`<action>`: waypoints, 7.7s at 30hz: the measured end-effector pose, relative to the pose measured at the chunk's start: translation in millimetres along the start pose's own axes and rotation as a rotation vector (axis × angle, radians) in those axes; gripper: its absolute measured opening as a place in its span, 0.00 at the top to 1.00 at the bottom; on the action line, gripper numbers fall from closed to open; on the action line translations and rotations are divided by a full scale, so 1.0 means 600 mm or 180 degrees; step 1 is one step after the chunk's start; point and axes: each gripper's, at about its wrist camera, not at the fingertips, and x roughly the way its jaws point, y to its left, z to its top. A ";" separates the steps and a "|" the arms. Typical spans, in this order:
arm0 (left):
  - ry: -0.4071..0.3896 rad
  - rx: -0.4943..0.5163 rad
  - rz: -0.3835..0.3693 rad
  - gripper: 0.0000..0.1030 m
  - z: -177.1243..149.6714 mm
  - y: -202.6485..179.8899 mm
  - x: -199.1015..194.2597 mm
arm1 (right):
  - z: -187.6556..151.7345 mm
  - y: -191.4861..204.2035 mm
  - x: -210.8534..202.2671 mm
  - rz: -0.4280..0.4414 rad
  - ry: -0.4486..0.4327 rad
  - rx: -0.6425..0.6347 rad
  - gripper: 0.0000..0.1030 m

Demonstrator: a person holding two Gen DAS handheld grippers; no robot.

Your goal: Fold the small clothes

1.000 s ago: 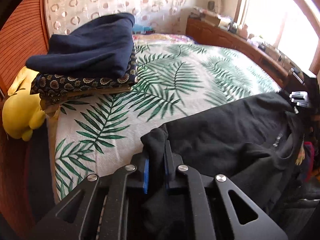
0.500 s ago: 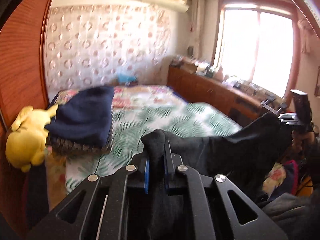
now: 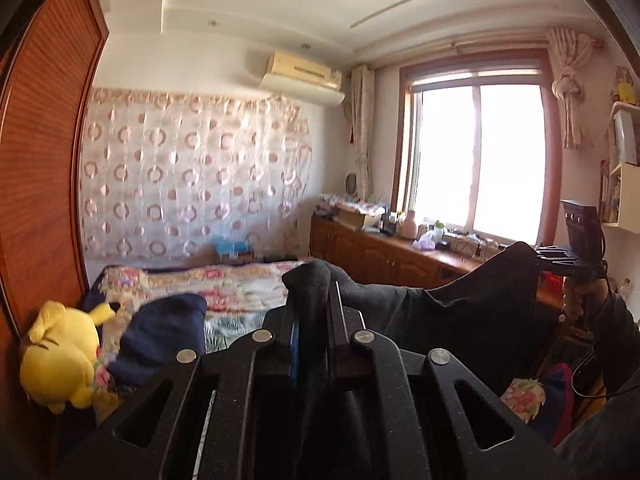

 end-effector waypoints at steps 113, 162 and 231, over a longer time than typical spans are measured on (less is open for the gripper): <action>0.2106 -0.0701 0.0682 0.54 -0.363 0.206 0.429 | -0.117 -0.056 0.337 -0.0782 0.1436 0.1011 0.43; 0.1302 -0.0404 0.0834 0.97 -0.271 0.127 0.295 | -0.085 -0.022 0.215 -0.0369 0.0477 0.0941 0.93; 0.2015 -0.0470 0.1302 0.22 -0.404 0.169 0.270 | -0.170 0.127 0.390 -0.0266 0.1164 0.0521 0.58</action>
